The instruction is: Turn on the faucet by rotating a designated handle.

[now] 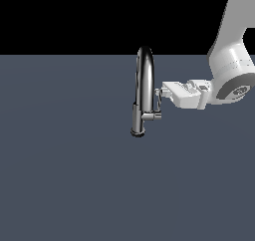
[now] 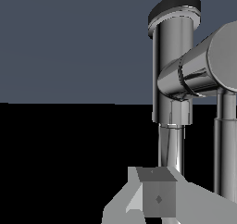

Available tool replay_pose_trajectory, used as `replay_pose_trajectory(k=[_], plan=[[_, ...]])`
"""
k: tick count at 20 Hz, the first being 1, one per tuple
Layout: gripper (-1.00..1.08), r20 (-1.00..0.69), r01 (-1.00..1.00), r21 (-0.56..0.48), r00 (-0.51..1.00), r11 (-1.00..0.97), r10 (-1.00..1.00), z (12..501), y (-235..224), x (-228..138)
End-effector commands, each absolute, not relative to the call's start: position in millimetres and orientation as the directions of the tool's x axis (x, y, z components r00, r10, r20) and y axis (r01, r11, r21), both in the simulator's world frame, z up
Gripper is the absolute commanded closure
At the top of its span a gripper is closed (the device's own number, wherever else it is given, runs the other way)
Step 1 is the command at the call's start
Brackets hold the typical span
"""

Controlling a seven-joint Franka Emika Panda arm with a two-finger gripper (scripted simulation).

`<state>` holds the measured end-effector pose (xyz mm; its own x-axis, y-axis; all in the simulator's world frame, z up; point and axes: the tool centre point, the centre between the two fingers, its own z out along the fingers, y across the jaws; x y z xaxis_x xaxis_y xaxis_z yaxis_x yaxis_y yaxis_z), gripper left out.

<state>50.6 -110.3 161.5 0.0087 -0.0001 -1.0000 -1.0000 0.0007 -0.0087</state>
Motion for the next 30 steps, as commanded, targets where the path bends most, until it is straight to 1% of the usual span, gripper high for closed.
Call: replay_pose_trajectory(k=[1,4,27,29,30], plan=[[1.08,-1.0,-1.0,-0.01,0.01,0.001,0.0,162,-110,51],[1.08,-1.0,-1.0,-0.01,0.01,0.001,0.0,162,-110,51],[1.08,-1.0,-1.0,-0.01,0.01,0.001,0.0,169,-110,-11],[1.08,-1.0,-1.0,-0.013,0.013,0.013,-0.009,168,-116,-7],[1.08,-1.0,-1.0,-0.013,0.013,0.012,-0.008,165,-115,-10]])
